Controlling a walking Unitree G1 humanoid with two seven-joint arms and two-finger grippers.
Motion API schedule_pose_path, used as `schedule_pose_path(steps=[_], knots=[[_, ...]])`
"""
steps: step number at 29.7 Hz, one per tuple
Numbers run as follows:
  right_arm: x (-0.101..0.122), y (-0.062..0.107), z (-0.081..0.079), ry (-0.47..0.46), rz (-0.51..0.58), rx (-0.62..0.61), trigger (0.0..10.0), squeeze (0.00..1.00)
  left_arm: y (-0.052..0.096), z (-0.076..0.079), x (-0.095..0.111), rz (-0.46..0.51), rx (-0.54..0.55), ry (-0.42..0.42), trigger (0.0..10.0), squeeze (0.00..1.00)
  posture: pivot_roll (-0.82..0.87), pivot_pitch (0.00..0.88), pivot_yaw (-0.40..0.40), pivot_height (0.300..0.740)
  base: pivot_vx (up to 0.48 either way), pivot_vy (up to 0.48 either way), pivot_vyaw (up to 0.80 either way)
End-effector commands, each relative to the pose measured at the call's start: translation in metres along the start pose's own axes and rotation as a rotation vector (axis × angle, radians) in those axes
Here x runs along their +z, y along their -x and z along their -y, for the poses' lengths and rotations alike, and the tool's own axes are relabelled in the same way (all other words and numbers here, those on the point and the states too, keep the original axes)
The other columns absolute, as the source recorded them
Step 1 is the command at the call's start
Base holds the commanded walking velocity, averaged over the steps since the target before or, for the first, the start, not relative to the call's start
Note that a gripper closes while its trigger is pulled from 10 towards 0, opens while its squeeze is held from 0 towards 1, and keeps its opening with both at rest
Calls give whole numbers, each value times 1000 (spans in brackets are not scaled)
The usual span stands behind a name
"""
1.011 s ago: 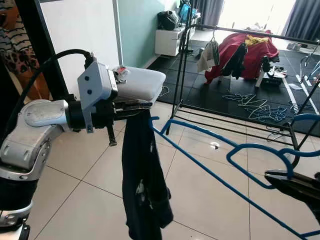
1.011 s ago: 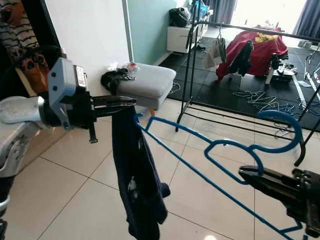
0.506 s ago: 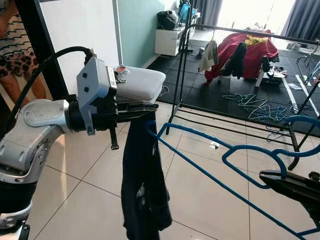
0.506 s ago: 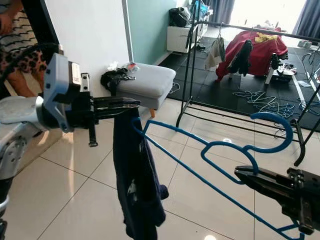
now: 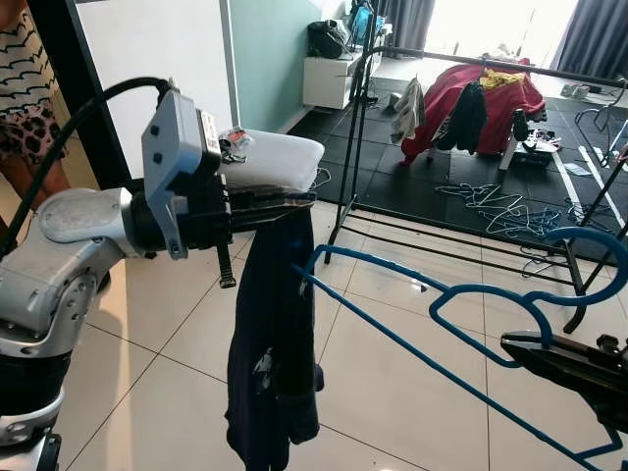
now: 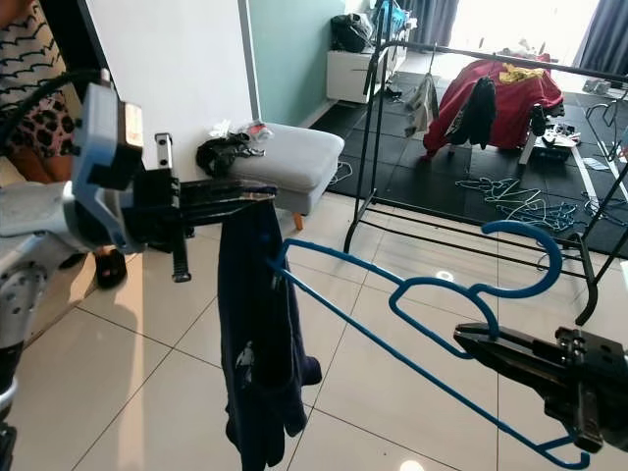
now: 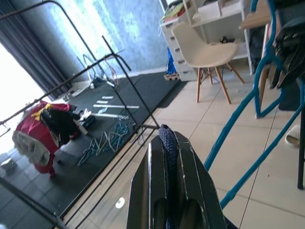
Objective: Hang hanger
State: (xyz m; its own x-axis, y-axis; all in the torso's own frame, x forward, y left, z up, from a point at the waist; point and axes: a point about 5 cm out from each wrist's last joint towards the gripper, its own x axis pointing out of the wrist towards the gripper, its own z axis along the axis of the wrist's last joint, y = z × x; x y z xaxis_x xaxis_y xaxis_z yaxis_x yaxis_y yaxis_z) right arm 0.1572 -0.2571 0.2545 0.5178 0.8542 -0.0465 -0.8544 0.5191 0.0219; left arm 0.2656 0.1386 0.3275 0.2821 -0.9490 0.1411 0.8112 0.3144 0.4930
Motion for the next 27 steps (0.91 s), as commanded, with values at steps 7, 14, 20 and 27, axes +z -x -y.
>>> schedule_pose_path(steps=[7,14,20,27], knots=[[1,-6,4,32,-12,-10,10000,0,-1,3,13,83,-29,57,10000,0,-12,0,-24,740,0,0,0],[-3,-12,5,19,-14,6,10000,0,-9,10,10,108,-61,104,10000,0,-12,0,-30,740,0,0,0],[-10,-25,7,4,-2,22,10000,0,-25,19,0,140,-95,170,10000,0,-10,0,-33,740,0,0,0],[-13,-41,13,23,43,1,10000,0,-43,16,-7,264,-44,336,10000,0,-13,0,-25,740,0,0,0]])
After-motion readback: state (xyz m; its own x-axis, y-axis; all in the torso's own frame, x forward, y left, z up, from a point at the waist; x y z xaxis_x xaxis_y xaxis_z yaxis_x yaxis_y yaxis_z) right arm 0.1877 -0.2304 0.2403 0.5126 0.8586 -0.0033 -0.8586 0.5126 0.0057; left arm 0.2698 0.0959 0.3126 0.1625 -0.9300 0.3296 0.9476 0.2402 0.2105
